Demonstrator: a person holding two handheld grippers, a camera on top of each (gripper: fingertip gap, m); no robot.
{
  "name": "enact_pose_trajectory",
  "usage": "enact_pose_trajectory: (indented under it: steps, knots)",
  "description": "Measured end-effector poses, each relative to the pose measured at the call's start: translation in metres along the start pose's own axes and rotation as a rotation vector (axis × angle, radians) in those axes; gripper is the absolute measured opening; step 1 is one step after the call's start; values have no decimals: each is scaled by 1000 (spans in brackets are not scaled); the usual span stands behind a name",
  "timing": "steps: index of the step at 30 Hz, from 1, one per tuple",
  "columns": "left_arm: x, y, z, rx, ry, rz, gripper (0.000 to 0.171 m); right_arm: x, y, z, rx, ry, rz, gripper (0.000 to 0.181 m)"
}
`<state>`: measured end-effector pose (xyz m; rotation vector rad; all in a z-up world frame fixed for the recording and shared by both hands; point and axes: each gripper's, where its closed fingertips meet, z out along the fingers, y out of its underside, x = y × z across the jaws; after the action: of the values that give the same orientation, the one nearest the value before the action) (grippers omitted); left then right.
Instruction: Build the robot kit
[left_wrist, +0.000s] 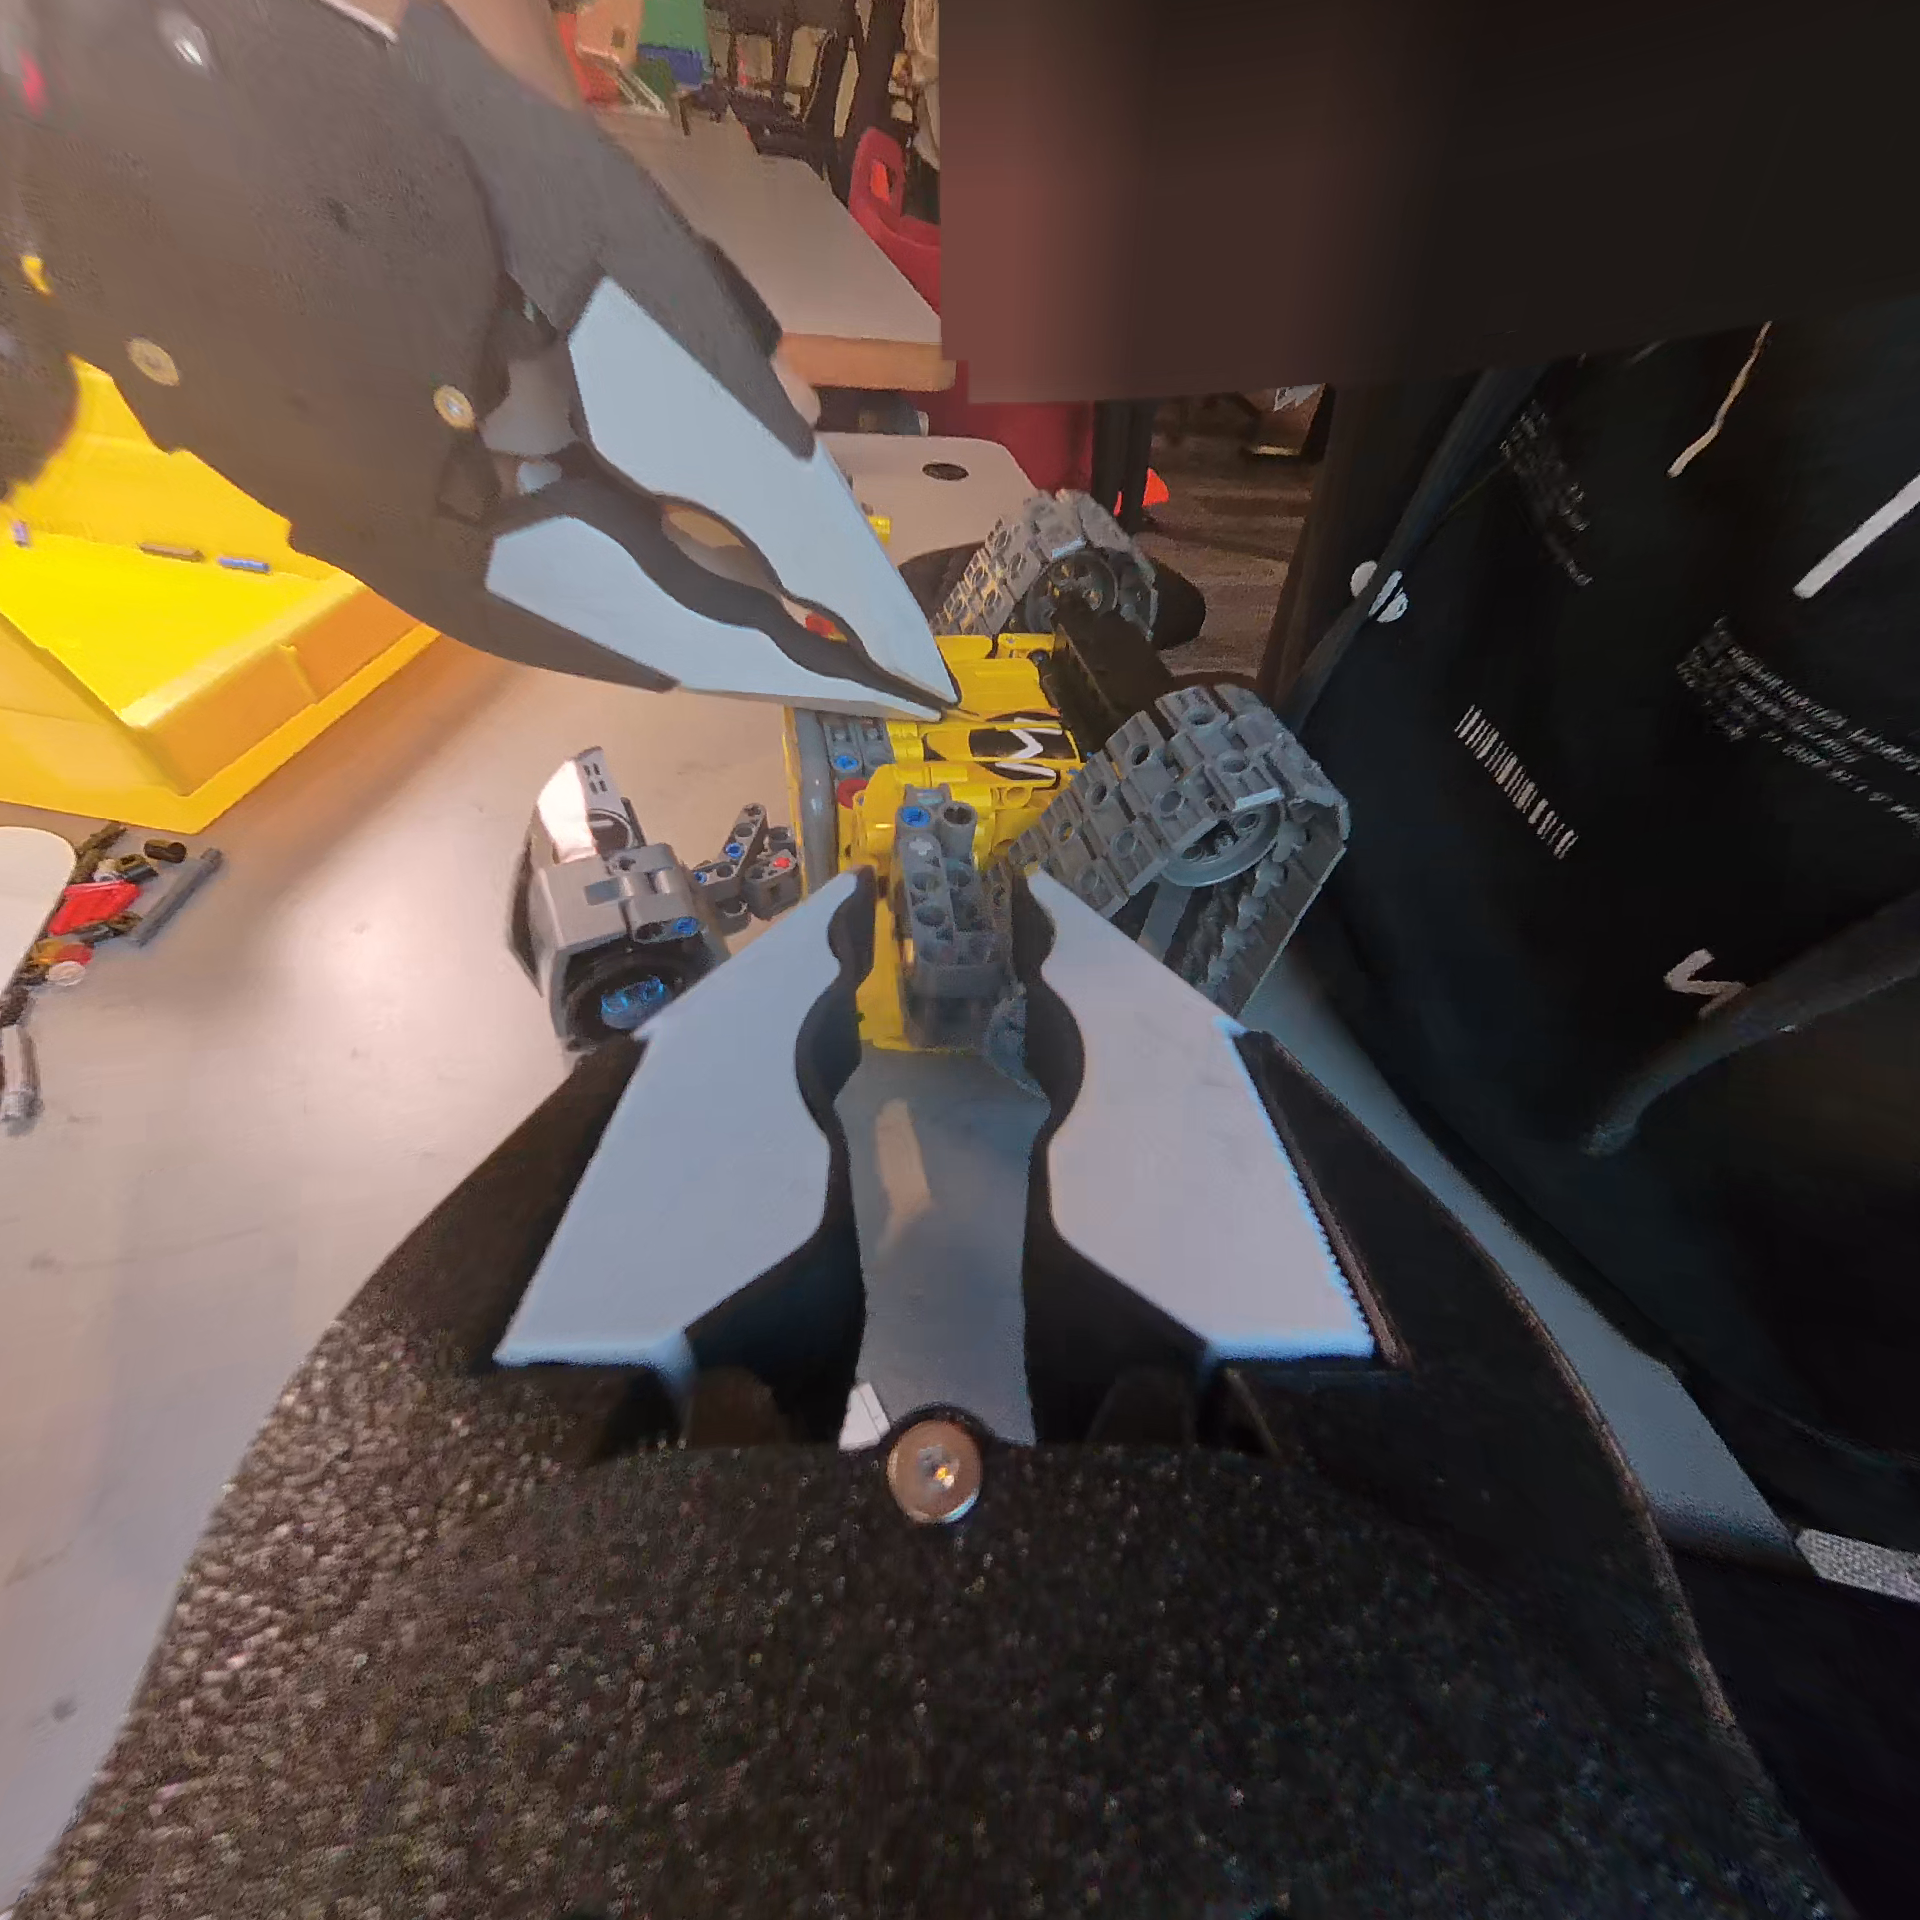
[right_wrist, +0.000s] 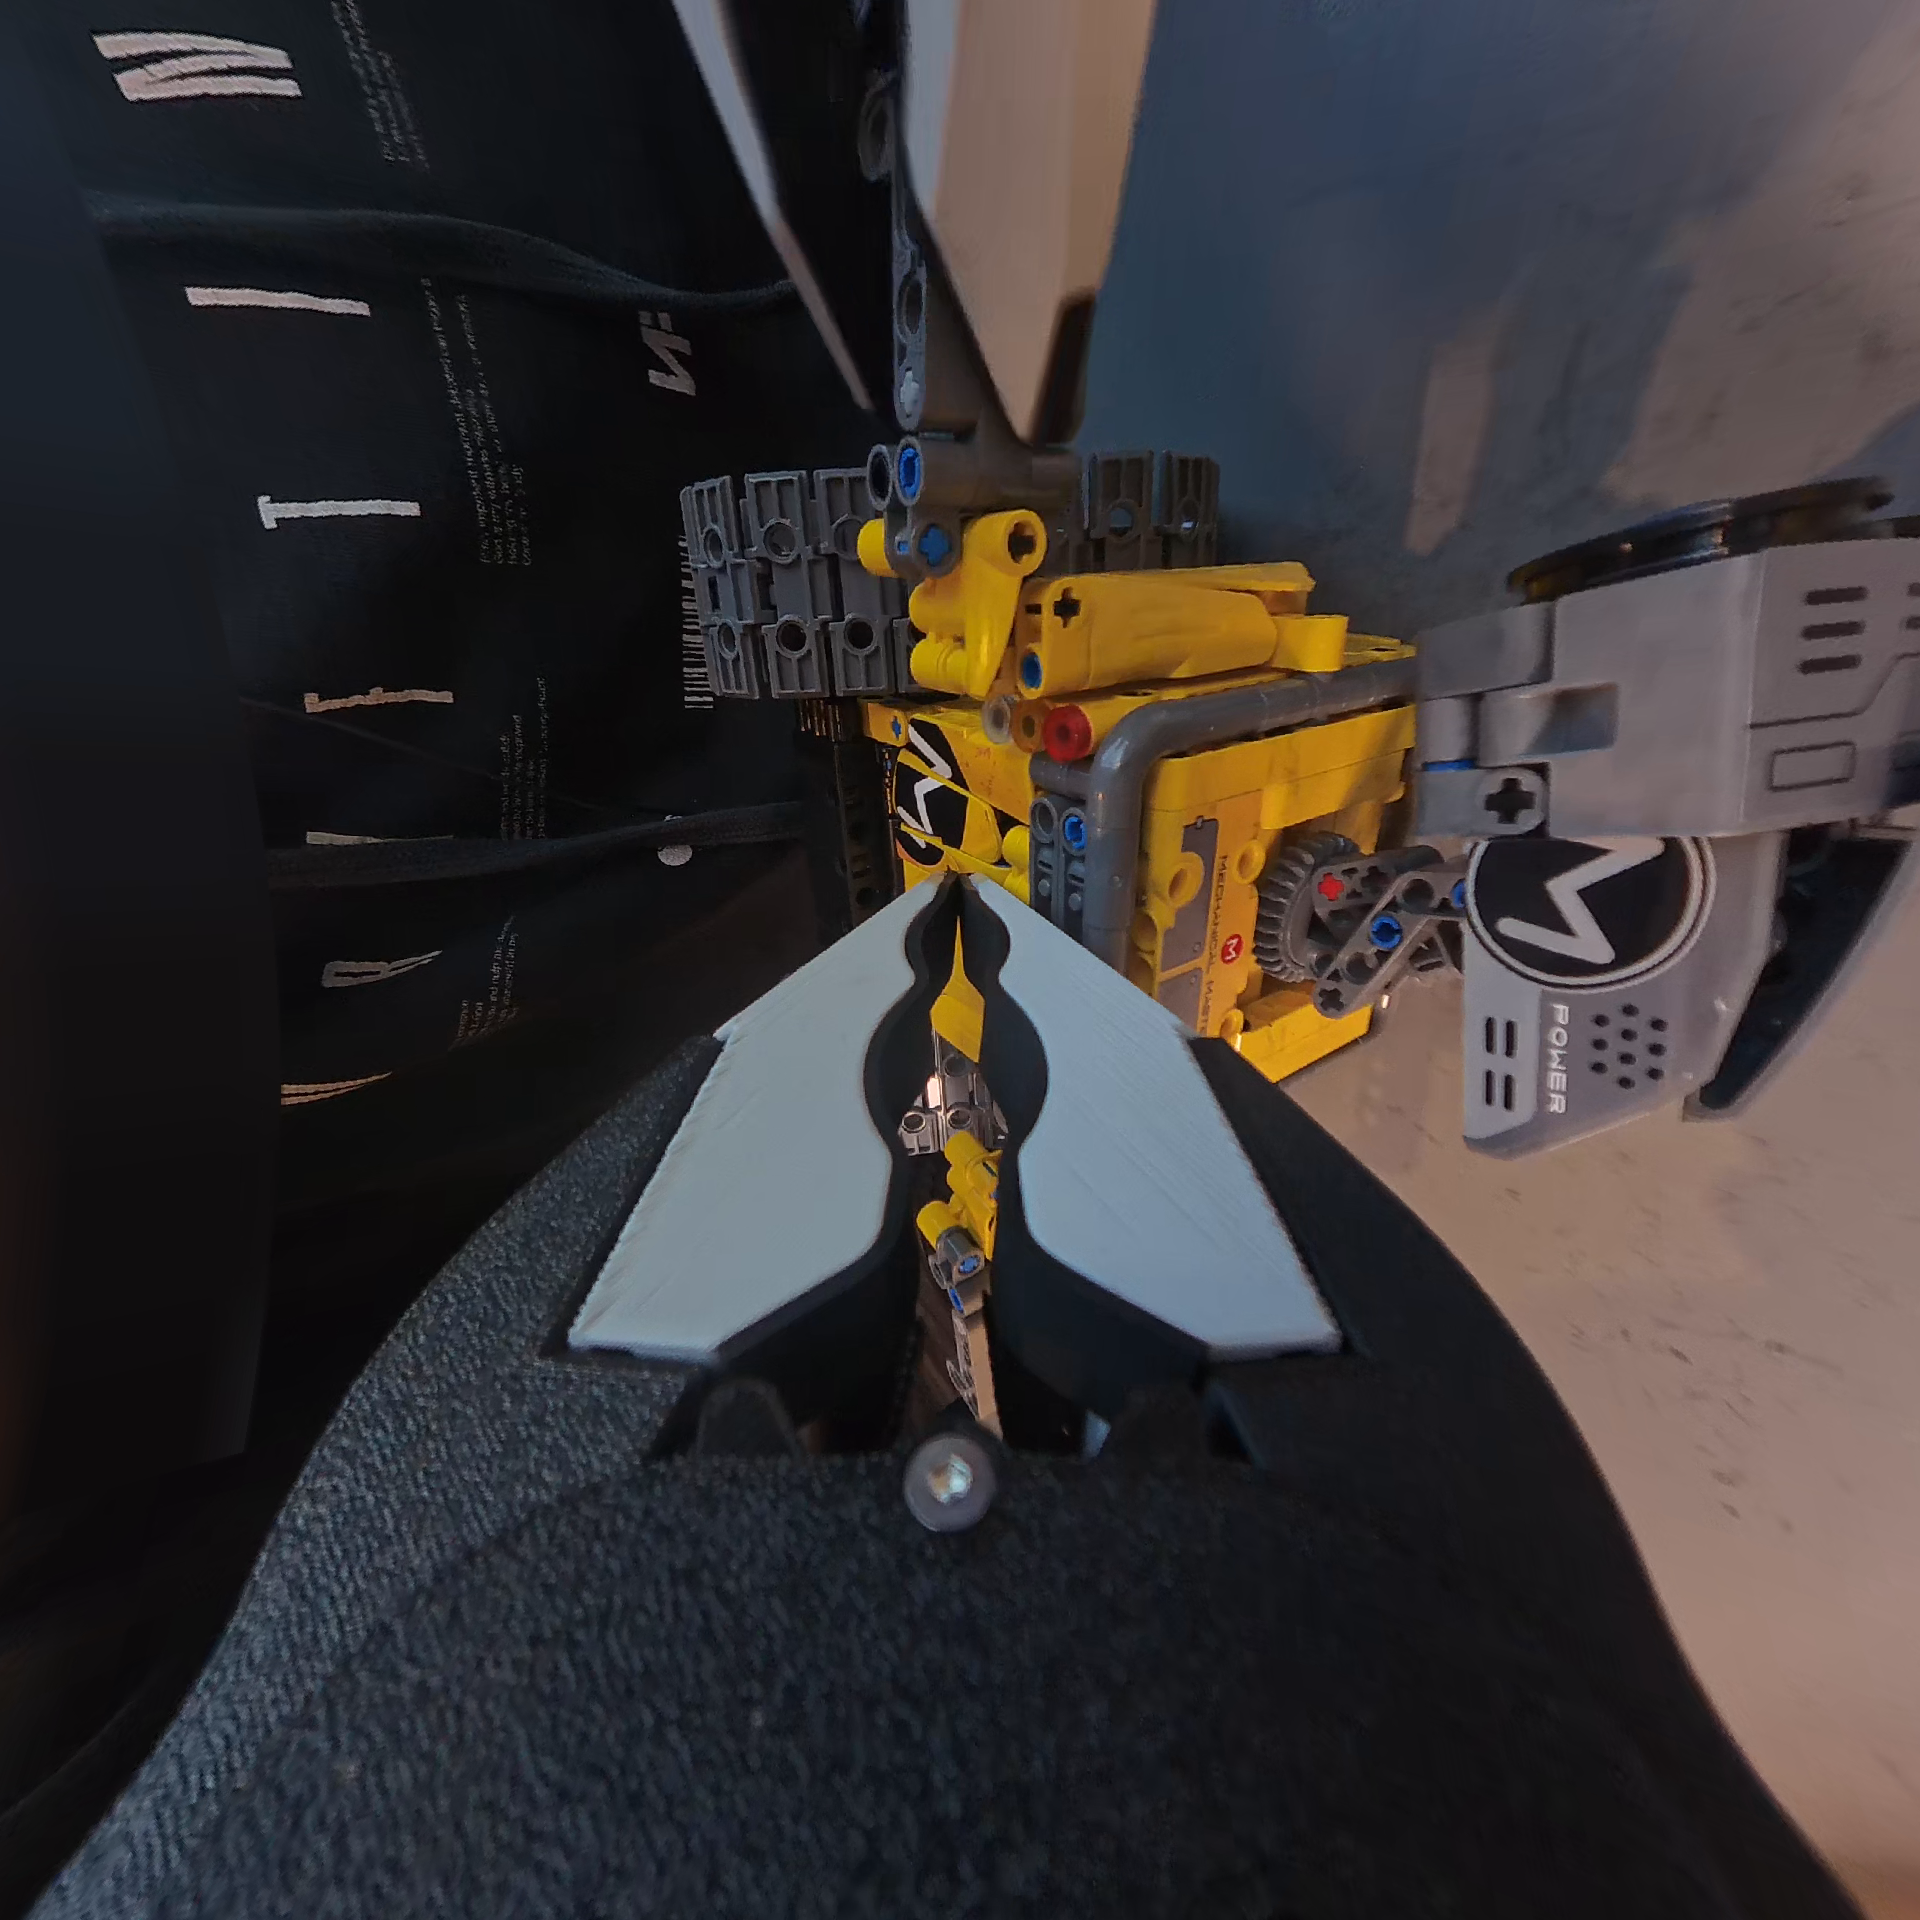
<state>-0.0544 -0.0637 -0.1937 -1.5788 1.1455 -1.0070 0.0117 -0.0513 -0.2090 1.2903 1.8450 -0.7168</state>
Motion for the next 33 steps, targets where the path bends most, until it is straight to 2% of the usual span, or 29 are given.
enact_pose_trajectory:
  steps: [5,7,10,15,20,33]
  knots:
    - [-6,-38,-19,48,-96,64,23,0,0,0,0,5,-3,0]
    - [-4,-54,-10,45,-118,93,16,0,0,0,1,5,-4,0]
    - [7,-63,20,-36,-91,125,6,0,0,0,4,5,-5,0]
    - [23,-46,67,-267,-12,165,0,0,0,0,9,4,-8,0]
    - [26,-25,82,-444,23,186,0,0,0,0,11,1,-12,0]
    - [28,-8,81,-577,57,249,0,1,0,0,9,14,-8,0]
